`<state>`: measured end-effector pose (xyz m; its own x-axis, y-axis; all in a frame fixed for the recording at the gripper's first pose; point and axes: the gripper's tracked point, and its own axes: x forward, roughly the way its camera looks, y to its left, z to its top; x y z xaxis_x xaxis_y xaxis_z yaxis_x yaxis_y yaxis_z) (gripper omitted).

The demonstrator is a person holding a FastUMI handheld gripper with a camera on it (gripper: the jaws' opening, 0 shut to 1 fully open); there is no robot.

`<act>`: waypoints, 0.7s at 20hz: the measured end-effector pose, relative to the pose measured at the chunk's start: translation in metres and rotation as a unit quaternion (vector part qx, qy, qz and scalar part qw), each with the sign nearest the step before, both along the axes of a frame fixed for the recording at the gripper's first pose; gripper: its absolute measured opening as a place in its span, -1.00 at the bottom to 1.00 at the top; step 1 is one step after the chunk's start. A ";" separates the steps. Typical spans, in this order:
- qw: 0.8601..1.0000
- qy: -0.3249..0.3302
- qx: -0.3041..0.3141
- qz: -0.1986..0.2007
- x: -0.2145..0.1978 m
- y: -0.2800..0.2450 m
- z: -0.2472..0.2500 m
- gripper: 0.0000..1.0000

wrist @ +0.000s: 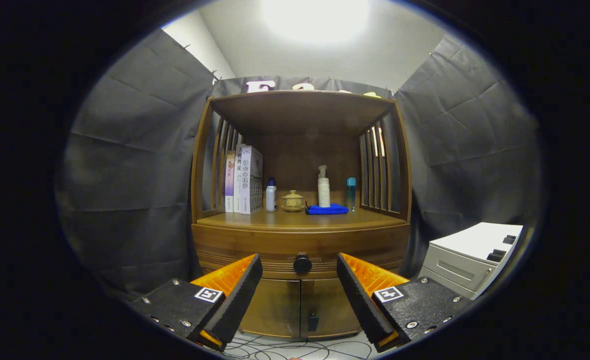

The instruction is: Pull open the drawer, take out the items inside it, and place them on the countertop above the cabinet.

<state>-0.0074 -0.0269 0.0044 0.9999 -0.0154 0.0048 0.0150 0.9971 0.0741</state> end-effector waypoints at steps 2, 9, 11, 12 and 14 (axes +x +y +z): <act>1.000 0.005 -0.005 0.000 0.002 -0.003 -0.003 0.89; 1.000 0.010 0.005 -0.013 0.023 -0.006 -0.003 0.89; 1.000 0.015 0.007 -0.012 0.037 -0.001 -0.006 0.89; 1.000 0.017 0.007 -0.008 0.045 0.003 -0.008 0.89; 1.000 0.021 0.003 -0.007 0.061 0.005 -0.012 0.89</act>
